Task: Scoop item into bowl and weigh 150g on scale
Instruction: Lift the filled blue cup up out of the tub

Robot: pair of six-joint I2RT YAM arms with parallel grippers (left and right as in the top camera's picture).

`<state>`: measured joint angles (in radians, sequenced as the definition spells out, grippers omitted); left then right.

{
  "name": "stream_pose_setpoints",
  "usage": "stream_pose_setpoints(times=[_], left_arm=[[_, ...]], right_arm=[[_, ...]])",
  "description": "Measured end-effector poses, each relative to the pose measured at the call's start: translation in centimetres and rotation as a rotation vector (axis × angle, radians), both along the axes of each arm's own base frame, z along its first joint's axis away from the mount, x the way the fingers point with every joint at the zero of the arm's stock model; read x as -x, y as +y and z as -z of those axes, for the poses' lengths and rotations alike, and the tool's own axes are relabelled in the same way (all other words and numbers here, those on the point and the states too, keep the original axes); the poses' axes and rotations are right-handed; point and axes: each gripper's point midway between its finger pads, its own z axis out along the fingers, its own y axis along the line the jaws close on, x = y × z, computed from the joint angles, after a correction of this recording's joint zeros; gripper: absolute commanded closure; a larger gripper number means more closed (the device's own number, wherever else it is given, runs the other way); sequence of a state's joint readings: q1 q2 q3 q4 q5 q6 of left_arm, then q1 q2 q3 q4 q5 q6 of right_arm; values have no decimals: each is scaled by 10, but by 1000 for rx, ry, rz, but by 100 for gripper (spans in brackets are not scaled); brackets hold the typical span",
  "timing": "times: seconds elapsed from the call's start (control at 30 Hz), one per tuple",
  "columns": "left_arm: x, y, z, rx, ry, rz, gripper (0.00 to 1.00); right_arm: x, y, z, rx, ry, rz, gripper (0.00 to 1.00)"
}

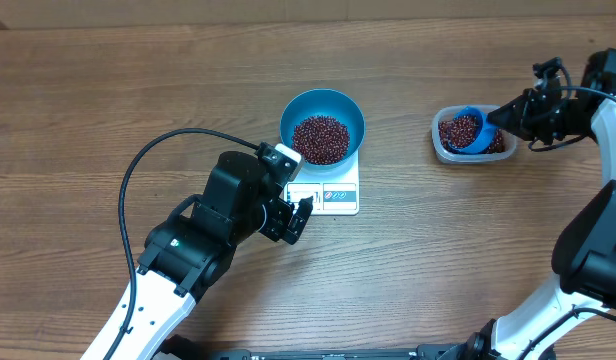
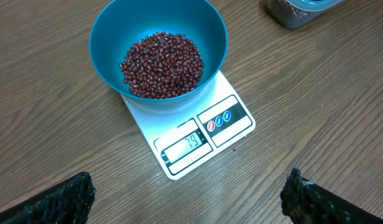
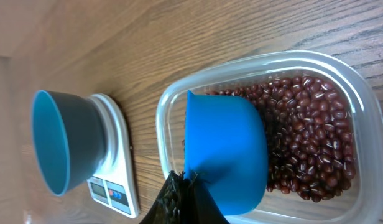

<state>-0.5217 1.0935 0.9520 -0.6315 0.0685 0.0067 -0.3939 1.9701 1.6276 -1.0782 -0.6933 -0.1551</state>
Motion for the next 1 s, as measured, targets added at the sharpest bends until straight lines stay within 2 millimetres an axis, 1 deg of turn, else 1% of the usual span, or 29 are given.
stream_pose_setpoints(times=[0.3,0.67,0.8,1.0], left_arm=[[0,0,0,0,0,0,0],[0,0,0,0,0,0,1],[0,0,0,0,0,0,1],[0,0,0,0,0,0,0]], right_arm=[[1,-18,-12,-89,-43,50,96],[4,-40,-42,-280,-153,107,96],[4,-42,-52,-335,-186,110,96],[2,-34,-73,-441,-258,82,96]])
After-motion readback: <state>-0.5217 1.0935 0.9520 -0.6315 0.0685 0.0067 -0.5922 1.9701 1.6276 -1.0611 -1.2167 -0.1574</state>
